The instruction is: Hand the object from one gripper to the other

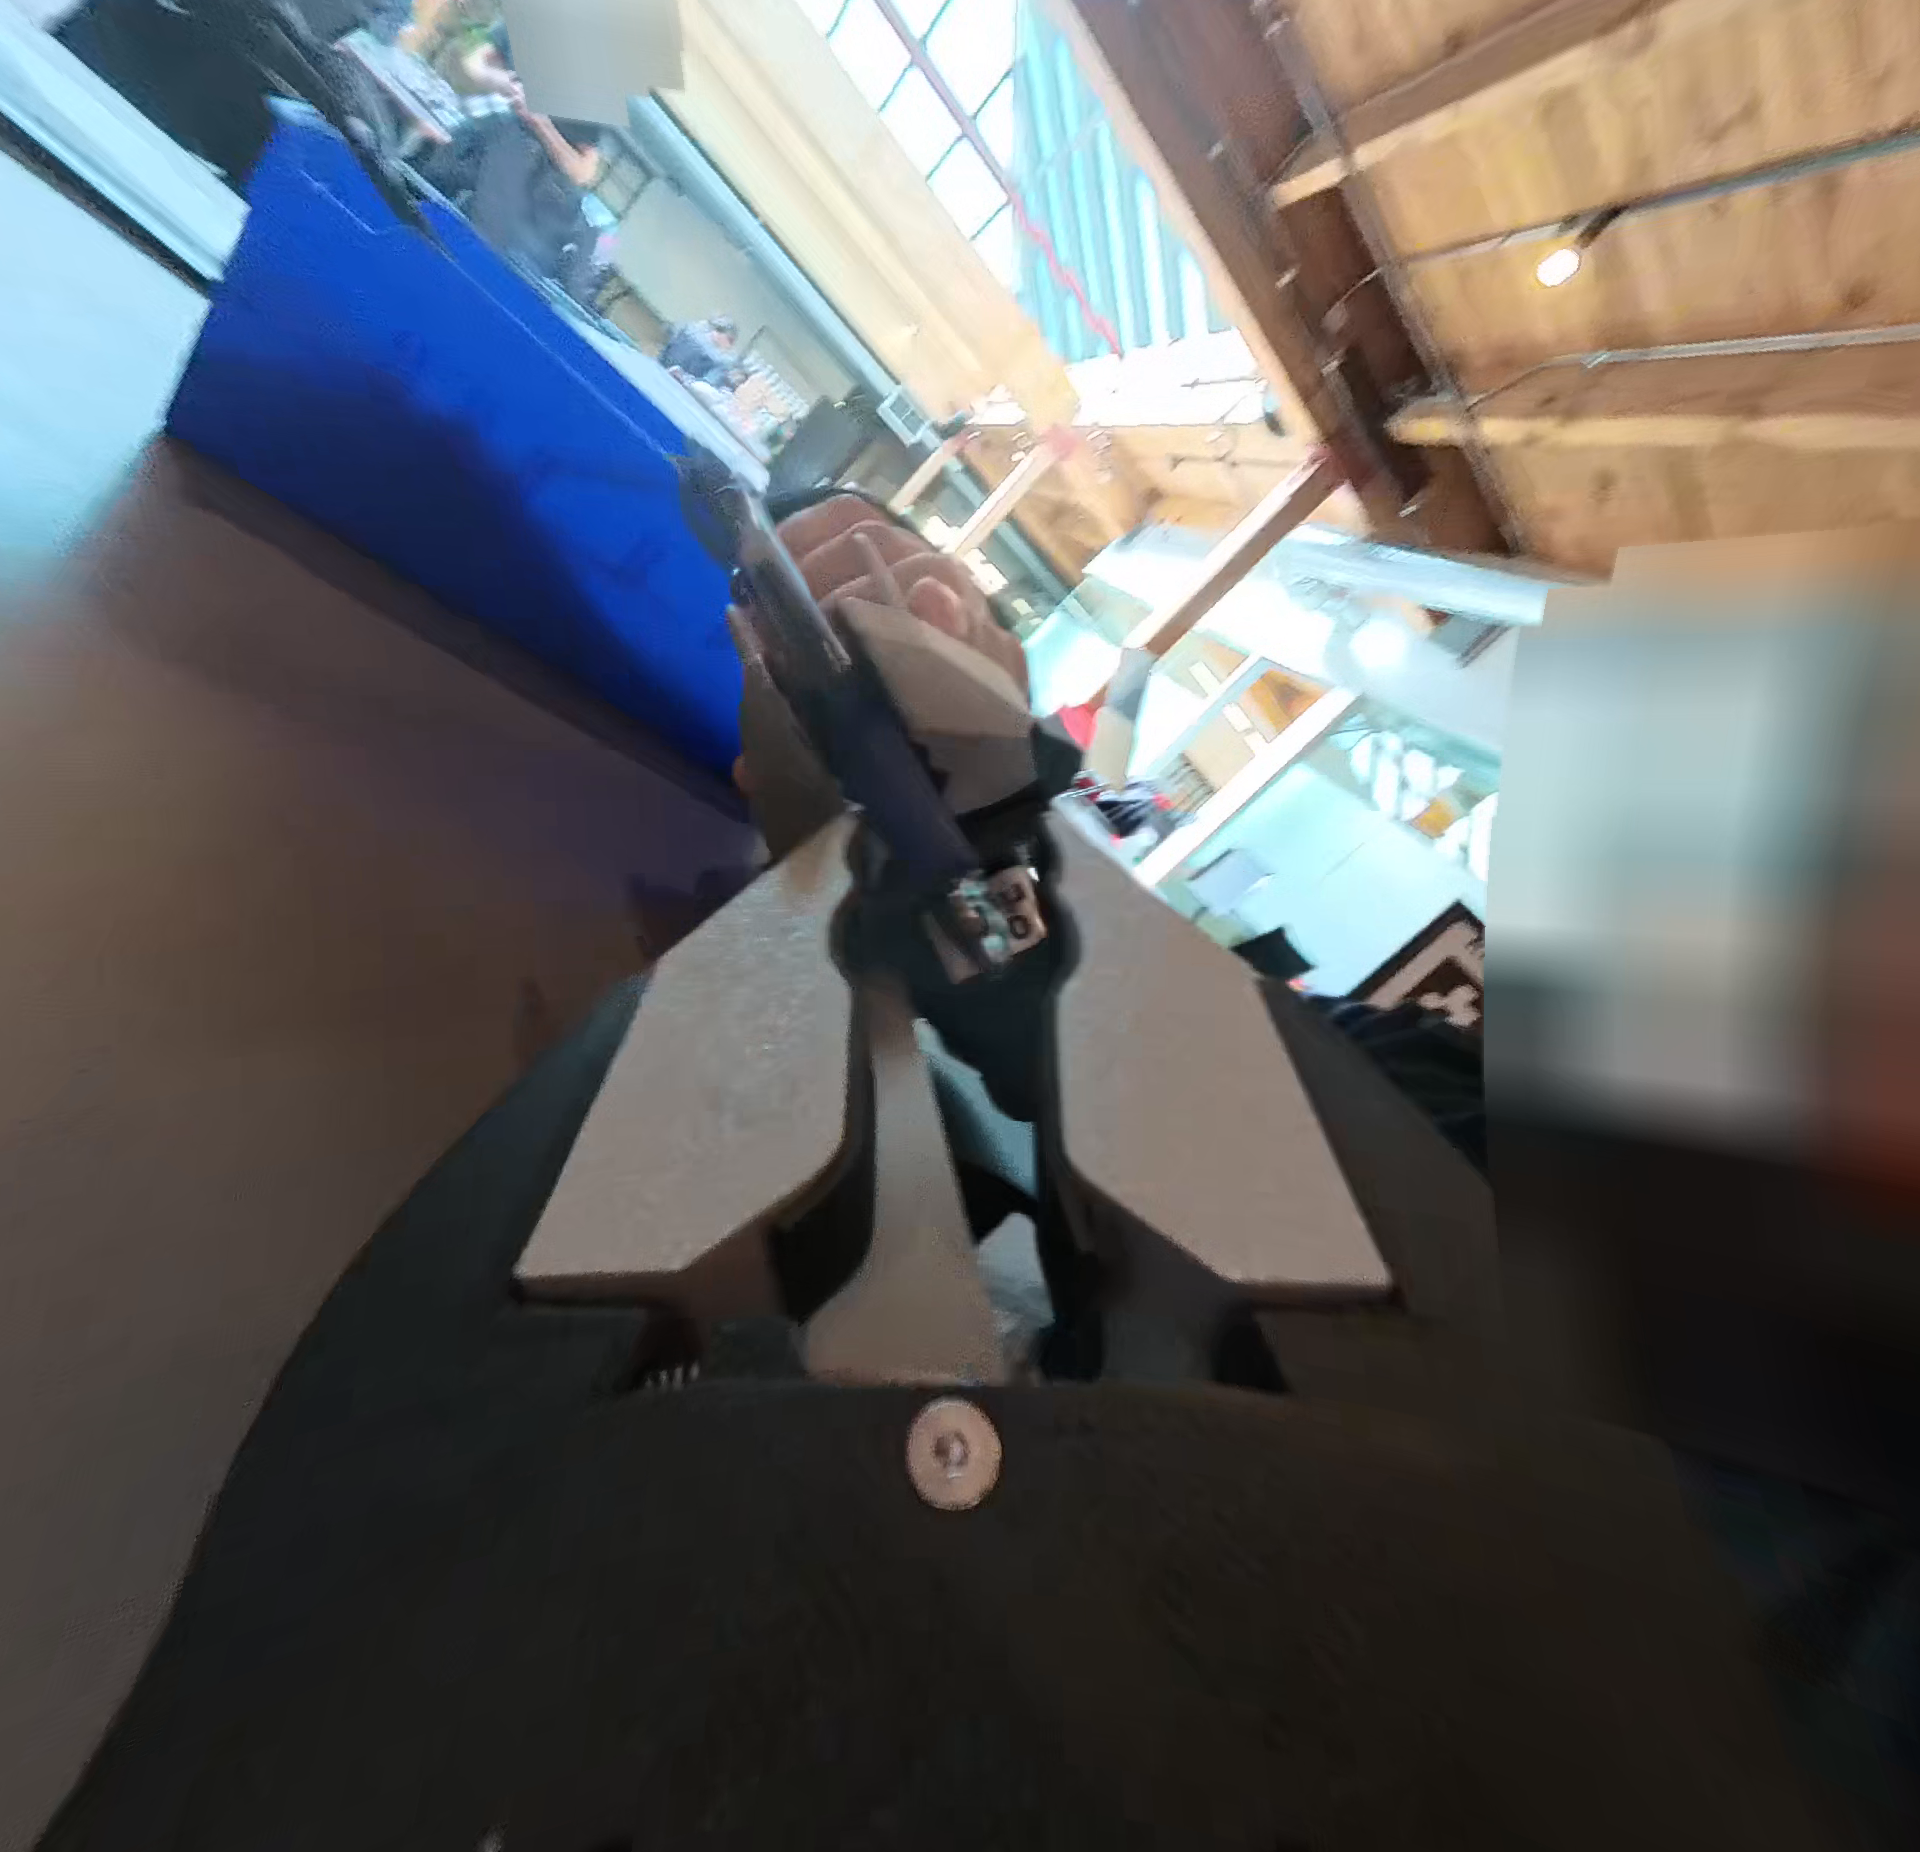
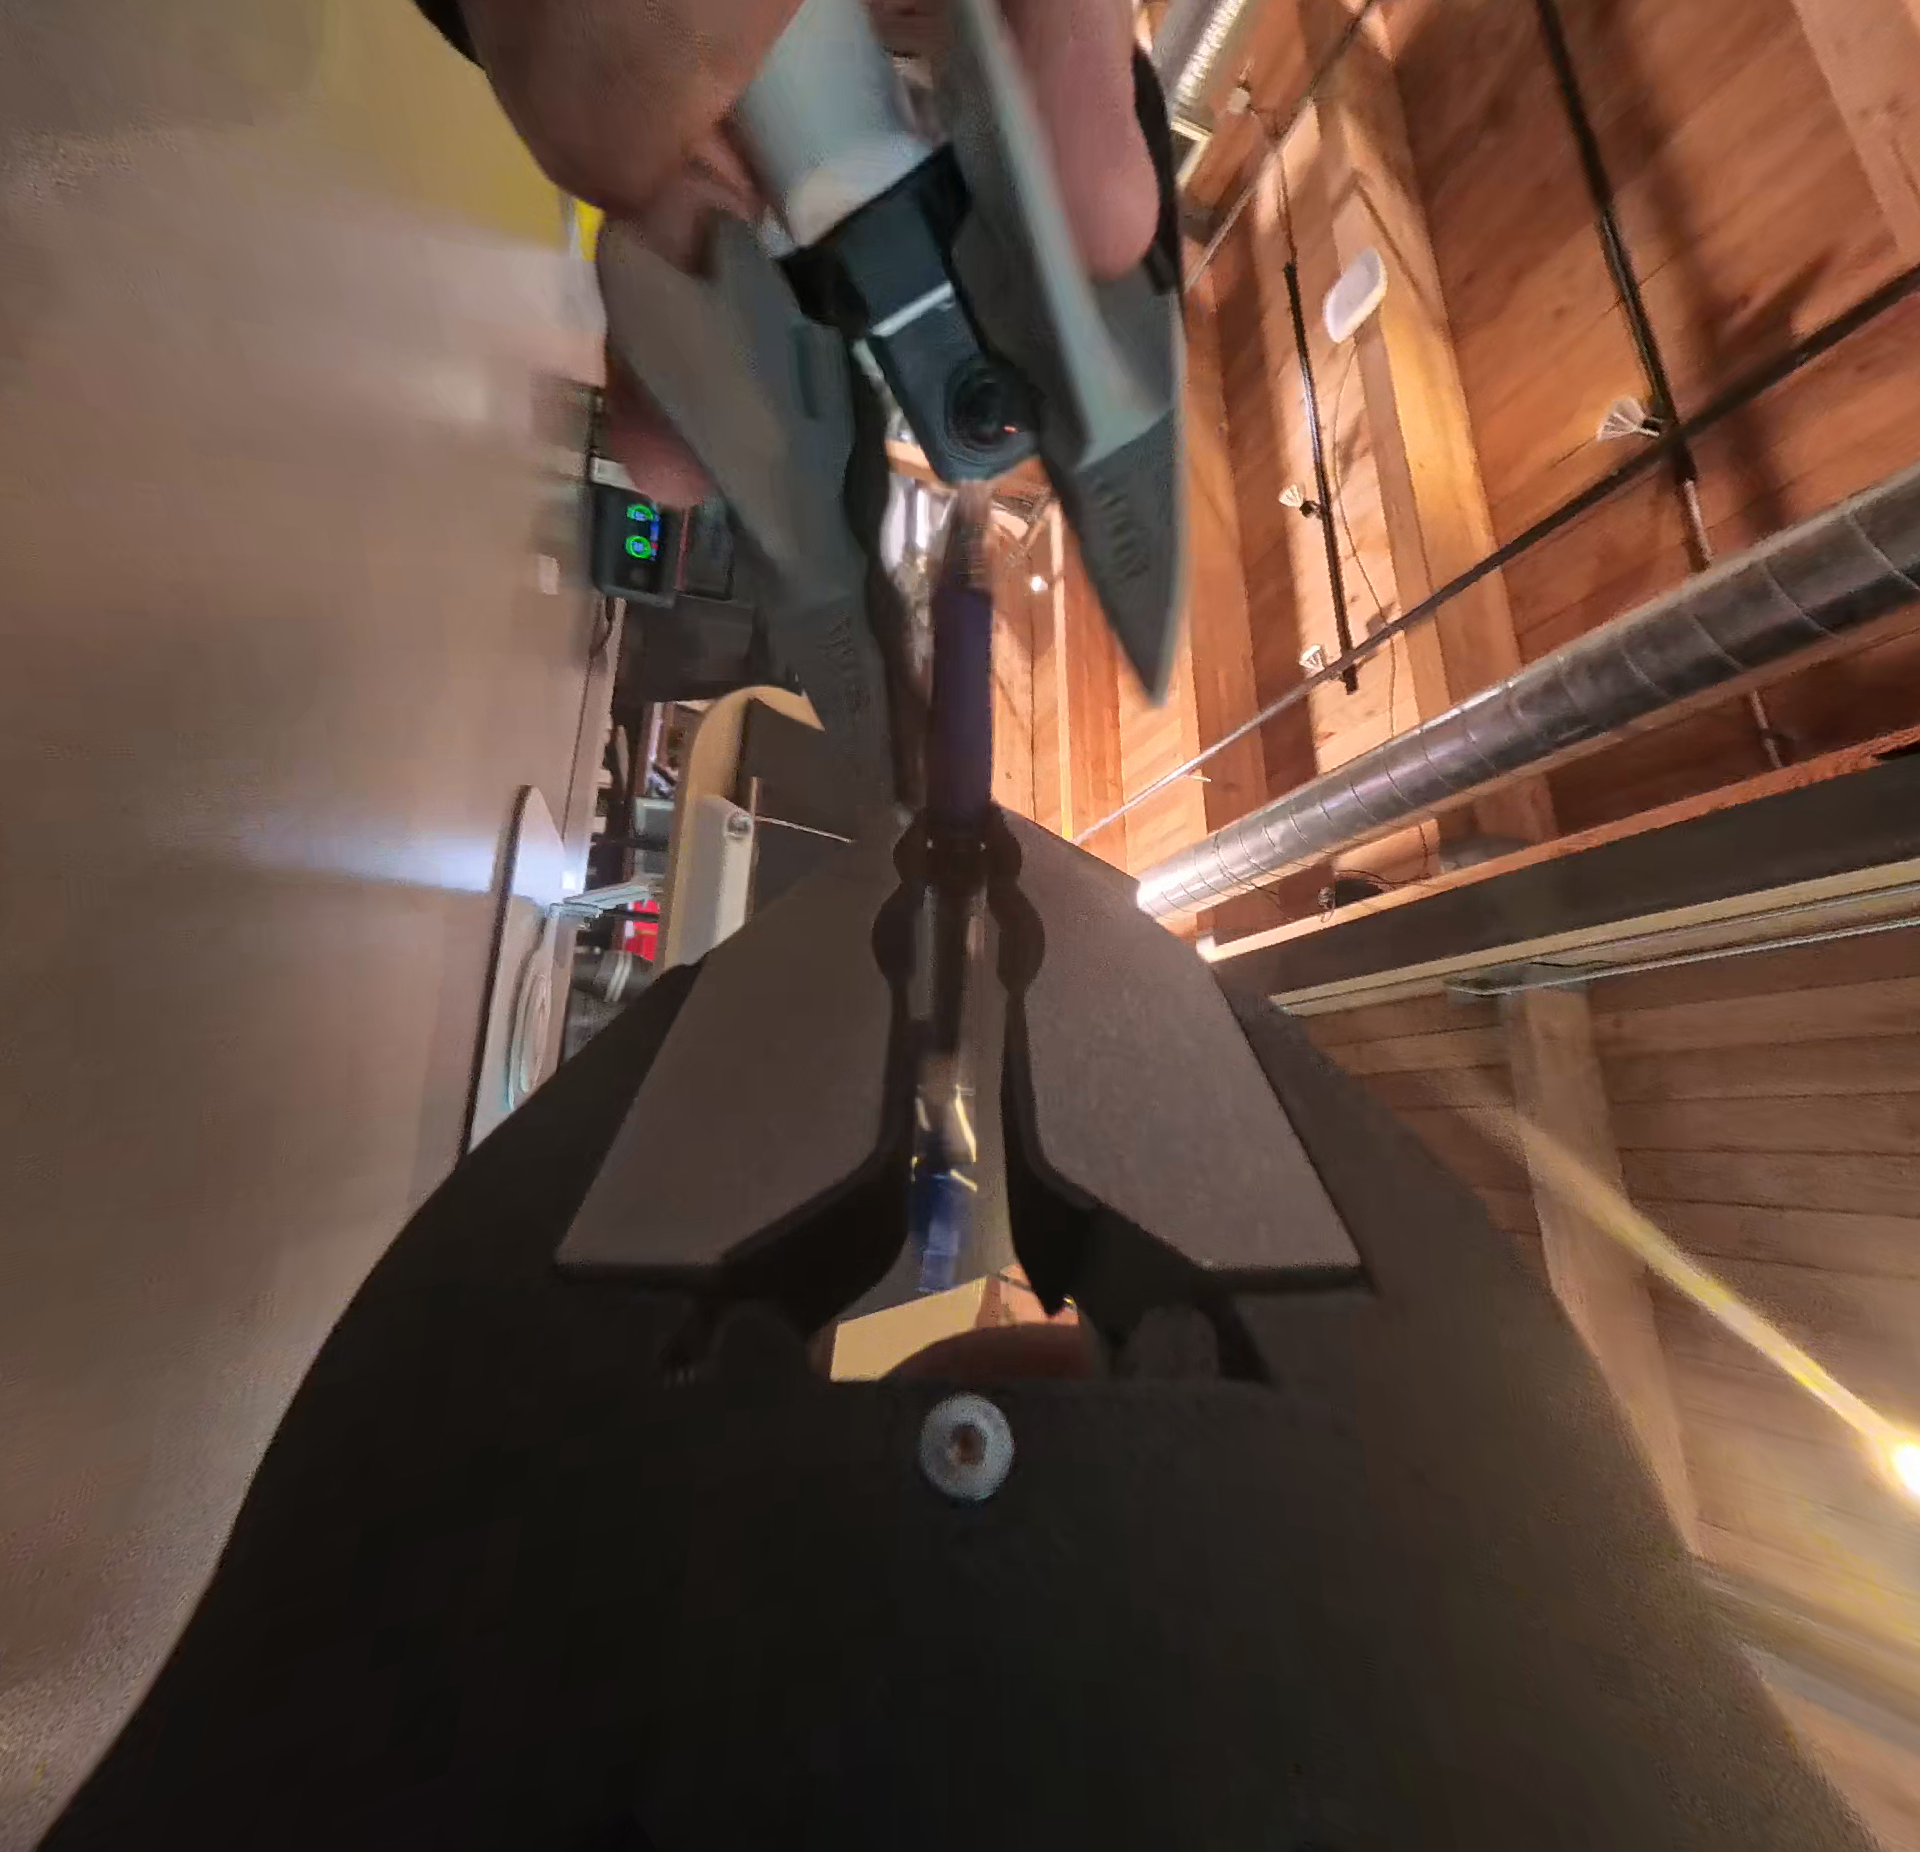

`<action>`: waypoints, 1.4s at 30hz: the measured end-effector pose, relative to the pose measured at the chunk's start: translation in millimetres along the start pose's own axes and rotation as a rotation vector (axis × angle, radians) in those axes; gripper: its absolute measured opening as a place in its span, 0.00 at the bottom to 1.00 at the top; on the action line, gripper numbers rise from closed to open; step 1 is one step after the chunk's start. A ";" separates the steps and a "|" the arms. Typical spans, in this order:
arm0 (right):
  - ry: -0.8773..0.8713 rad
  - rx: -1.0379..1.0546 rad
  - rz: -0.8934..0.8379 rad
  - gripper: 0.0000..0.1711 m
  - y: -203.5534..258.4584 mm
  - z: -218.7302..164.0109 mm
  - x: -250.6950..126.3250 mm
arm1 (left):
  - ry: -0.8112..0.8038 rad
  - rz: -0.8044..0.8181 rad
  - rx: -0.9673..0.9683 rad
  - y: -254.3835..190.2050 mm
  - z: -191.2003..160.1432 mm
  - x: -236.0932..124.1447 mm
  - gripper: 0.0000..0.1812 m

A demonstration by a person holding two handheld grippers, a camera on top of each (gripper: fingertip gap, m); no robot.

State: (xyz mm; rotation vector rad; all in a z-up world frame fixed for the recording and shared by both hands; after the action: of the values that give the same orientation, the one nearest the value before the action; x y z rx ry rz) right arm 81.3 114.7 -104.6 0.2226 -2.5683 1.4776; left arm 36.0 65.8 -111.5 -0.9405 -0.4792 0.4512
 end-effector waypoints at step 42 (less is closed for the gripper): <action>-0.157 1.871 0.673 0.03 20.6 -43.3 7.0 | 0.306 1.312 1.908 27.6 -1.6 -17.7 0.29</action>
State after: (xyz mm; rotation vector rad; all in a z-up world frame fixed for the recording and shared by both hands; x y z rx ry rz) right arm 73.2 162.1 -99.0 -0.3789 -0.3784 3.5241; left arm 18.3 69.1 -139.0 0.7329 0.9408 1.4822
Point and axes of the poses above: each gripper's, where its closed fingertips meet, x out along the fingers, z out of its top, y = z × x across the jaws, the point moved 5 cm from there along -x, back along the fingers, and after that the axes turned 14 degrees about -x, right-handed, at the moved point
